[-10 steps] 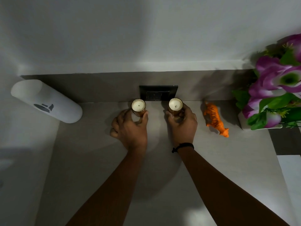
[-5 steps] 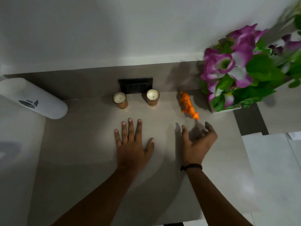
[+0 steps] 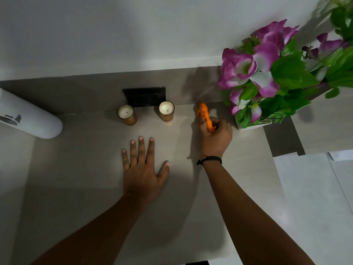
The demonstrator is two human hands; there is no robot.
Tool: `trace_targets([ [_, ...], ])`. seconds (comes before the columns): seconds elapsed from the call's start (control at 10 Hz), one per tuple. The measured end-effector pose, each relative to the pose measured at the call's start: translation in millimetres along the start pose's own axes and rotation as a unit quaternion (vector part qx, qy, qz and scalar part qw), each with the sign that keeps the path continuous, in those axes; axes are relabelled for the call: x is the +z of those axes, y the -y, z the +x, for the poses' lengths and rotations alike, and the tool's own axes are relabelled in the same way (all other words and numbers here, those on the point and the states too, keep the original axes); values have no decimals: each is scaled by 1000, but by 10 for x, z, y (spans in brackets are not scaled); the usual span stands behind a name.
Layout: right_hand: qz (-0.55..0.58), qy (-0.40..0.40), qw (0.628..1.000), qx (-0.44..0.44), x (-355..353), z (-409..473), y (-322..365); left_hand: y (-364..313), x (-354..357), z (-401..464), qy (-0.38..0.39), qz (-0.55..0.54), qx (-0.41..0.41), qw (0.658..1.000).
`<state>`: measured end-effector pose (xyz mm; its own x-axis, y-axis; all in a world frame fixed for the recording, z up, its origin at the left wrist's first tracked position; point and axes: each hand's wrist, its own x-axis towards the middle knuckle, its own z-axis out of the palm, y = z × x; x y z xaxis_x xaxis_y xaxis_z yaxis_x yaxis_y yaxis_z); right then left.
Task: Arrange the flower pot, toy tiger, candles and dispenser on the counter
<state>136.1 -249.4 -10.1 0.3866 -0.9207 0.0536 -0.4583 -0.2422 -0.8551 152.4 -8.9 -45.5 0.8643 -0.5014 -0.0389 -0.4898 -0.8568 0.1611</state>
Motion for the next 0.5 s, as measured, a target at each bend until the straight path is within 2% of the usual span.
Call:
trace_targets([
  [0.2,10,12,1000,12,-2,-53,64,31,57,8,-1,12,3,1000],
  [0.3,23,-15,1000,-1,-181,-185,43,26,54,12,-5,12,4,1000],
  [0.4,32,-111,993,12,-495,-236,-270,44,68,5,-2,10,7,1000],
  [0.5,75,-124,987,71,-764,-19,-490,49,30,-1,-10,9,8,1000],
])
